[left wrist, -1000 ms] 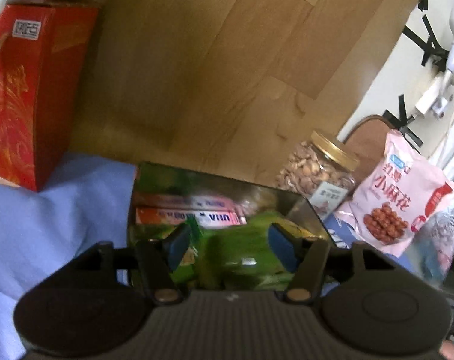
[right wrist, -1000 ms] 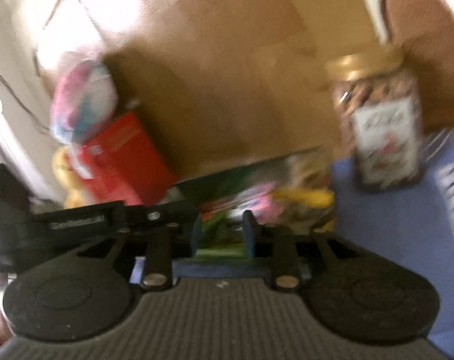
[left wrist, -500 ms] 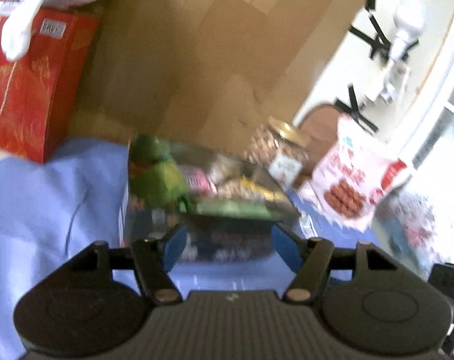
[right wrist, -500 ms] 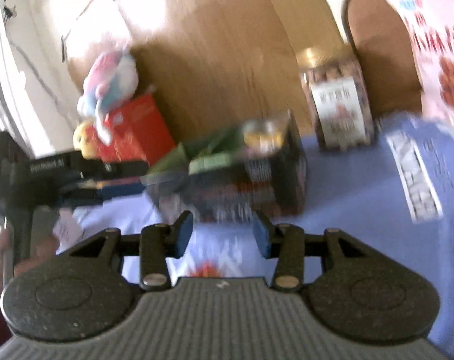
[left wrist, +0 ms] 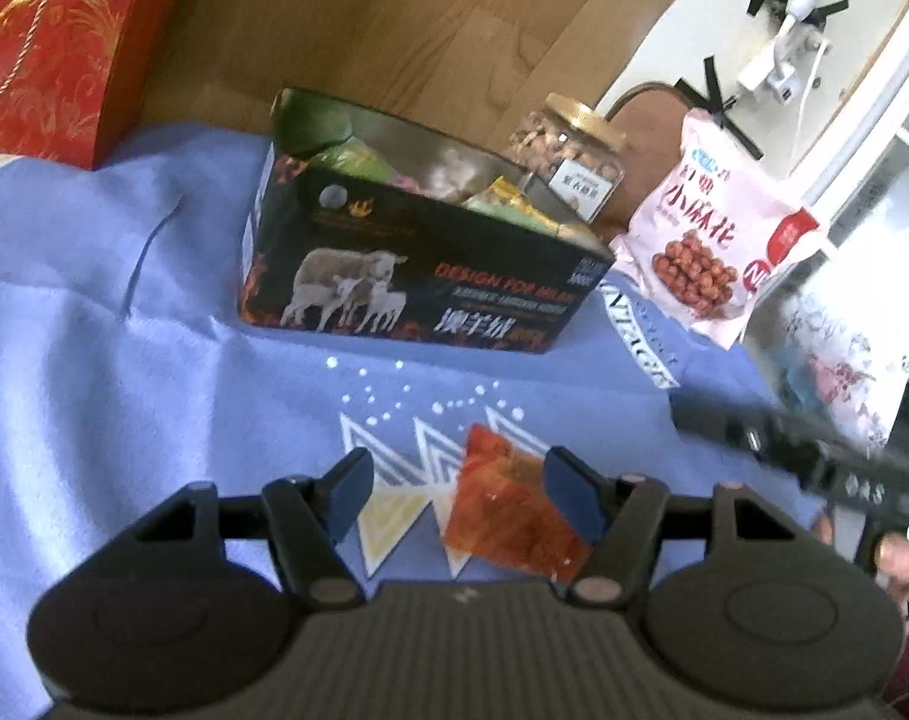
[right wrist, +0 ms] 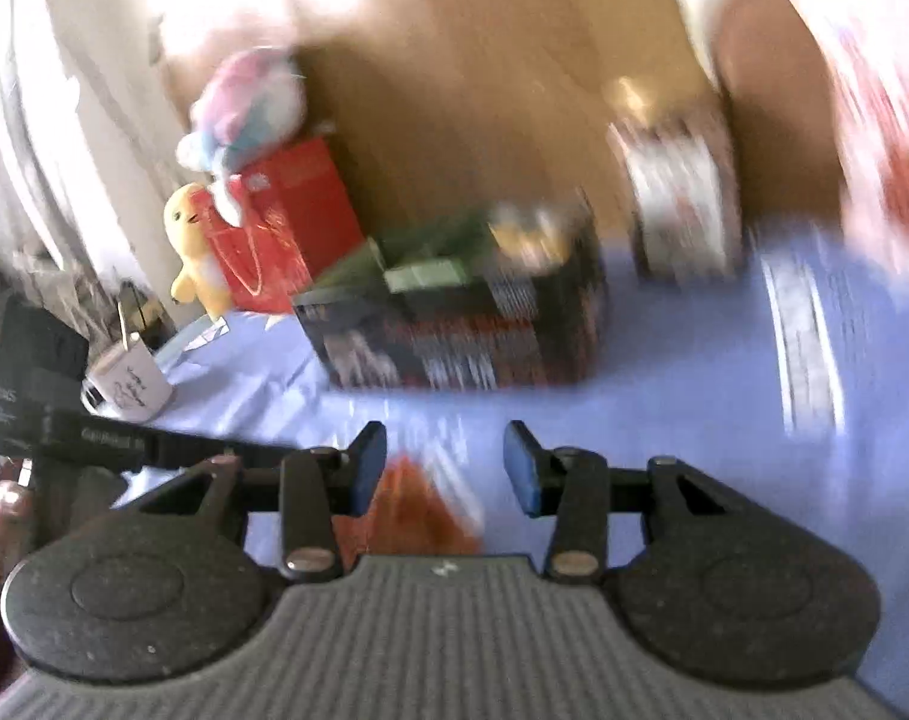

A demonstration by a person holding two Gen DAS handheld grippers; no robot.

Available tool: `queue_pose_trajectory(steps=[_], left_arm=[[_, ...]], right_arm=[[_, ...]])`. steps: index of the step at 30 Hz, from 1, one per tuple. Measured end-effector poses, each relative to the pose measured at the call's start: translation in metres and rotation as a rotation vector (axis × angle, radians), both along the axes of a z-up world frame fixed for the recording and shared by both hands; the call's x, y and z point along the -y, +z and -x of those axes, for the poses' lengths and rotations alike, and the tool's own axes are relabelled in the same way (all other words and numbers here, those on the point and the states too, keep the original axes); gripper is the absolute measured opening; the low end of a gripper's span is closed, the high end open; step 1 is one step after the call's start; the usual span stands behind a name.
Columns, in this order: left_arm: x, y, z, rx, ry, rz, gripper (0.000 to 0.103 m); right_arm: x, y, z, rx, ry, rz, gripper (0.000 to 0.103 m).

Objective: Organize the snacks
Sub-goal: 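Grasp the orange spicy packet with the left tool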

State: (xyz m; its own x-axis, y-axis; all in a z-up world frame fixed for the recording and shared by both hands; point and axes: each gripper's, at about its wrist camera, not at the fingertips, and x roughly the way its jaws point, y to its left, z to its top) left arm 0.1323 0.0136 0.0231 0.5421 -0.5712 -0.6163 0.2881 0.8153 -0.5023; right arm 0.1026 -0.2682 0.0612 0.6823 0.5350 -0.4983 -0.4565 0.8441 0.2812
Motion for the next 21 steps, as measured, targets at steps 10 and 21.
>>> queue_pose_trajectory(steps=[10,21], left_arm=[[0.004,0.000,0.002,0.057,0.032,-0.007,0.066],[0.003,0.001,0.003,0.117,0.026,-0.021,0.066]], right_arm=[[-0.059,0.054,-0.132,-0.235,0.065,0.113,0.042],[-0.064,0.010,-0.192,-0.594,0.085,-0.390,0.047]])
